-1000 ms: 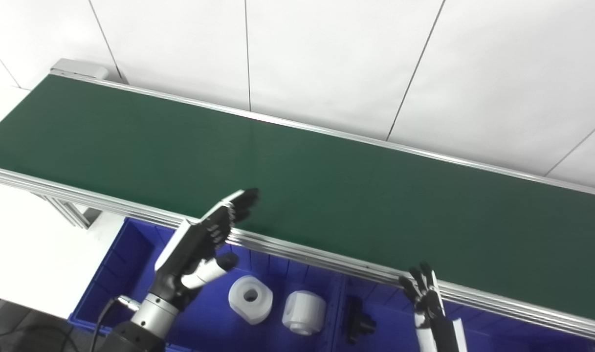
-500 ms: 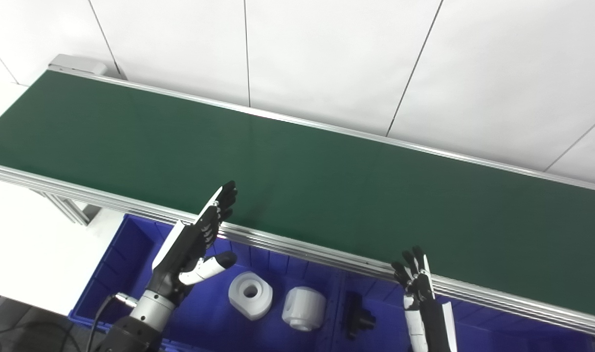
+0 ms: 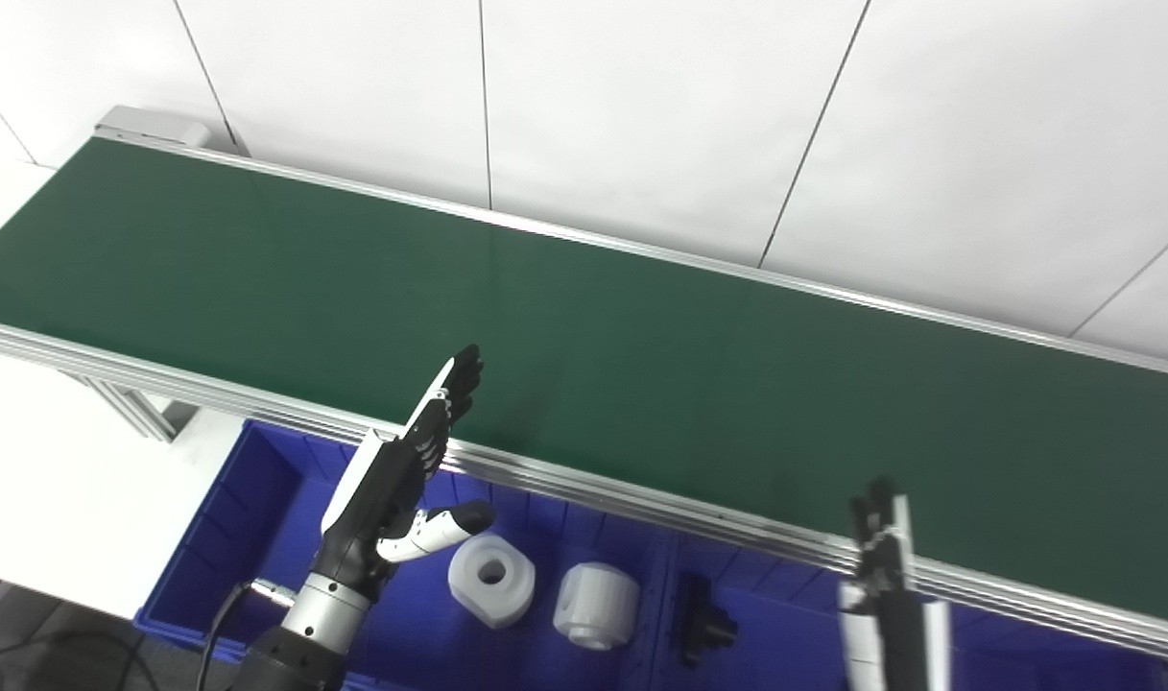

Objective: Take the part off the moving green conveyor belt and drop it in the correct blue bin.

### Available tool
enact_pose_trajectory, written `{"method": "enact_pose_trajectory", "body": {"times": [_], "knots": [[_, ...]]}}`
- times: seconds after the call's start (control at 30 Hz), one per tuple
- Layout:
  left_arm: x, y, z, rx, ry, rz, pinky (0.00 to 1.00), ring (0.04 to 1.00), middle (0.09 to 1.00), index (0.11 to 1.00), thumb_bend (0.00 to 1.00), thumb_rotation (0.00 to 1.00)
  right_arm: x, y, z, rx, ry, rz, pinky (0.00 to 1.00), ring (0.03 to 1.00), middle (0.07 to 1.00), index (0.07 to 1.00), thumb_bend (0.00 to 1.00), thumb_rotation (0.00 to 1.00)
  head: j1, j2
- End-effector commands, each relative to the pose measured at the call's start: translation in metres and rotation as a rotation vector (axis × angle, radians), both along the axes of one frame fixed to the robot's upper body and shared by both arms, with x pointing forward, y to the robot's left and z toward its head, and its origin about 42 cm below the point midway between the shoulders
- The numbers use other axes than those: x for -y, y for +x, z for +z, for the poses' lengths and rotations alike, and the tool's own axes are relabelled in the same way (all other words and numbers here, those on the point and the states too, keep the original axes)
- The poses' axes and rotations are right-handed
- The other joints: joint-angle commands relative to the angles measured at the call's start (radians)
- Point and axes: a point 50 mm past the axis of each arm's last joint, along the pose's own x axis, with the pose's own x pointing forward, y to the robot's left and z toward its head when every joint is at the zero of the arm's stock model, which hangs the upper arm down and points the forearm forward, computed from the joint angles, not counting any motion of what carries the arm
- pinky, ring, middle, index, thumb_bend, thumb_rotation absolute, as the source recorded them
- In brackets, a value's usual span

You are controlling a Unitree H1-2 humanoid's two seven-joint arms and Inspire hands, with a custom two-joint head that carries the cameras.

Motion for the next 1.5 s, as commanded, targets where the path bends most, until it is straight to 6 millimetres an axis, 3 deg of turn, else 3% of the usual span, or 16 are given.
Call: {"method": "enact_pose_trajectory", "body": {"times": [0.0,0.27,0.53,0.8,1.2,1.33,1.43,1.47], "knots": [[0.0,0.004,0.013,0.076,-0.025,0.017,1.0,1.0,1.0,1.0,0.93,0.69,0.0,-0.004,0.008,0.025,0.003,-0.022,1.0,0.968,0.996,1.0,0.79,0.95,-0.011,0.008],[0.004,0.01,0.002,0.006,-0.036,-0.003,1.0,1.0,1.0,1.0,0.91,0.73,0.0,-0.006,0.0,-0.02,-0.004,-0.055,0.97,0.961,0.997,1.0,0.79,0.96,-0.109,0.076],[0.006,0.013,-0.014,-0.053,-0.03,-0.037,1.0,1.0,1.0,1.0,0.95,0.77,-0.005,0.004,-0.007,-0.052,0.02,-0.067,0.97,0.972,1.0,1.0,0.84,0.96,-0.16,0.094],[0.009,0.01,-0.017,-0.068,-0.028,-0.04,1.0,1.0,1.0,1.0,0.95,0.78,-0.004,0.002,-0.01,-0.065,0.016,-0.053,0.96,0.968,1.0,1.0,0.85,0.97,-0.133,0.08],[0.011,0.002,-0.018,-0.042,-0.02,-0.017,1.0,1.0,1.0,1.0,0.88,0.84,-0.006,-0.003,-0.014,-0.073,-0.006,-0.035,0.96,0.953,1.0,1.0,0.86,0.98,-0.136,0.061],[0.003,0.001,-0.02,-0.048,-0.027,-0.041,1.0,1.0,1.0,1.0,0.86,0.83,-0.017,-0.001,-0.018,-0.091,0.006,-0.029,0.96,0.957,1.0,1.0,0.83,0.98,-0.304,0.025],[-0.007,0.001,-0.021,-0.056,-0.016,-0.044,1.0,1.0,1.0,1.0,0.89,0.86,-0.029,0.002,-0.021,-0.101,0.02,-0.022,0.97,0.971,1.0,1.0,0.82,0.93,-0.369,0.007],[-0.012,0.002,-0.023,-0.068,-0.021,-0.046,1.0,1.0,1.0,1.0,0.89,0.86,-0.034,0.003,-0.023,-0.103,0.024,-0.019,0.97,0.973,1.0,1.0,0.82,0.93,-0.423,-0.008]]}}
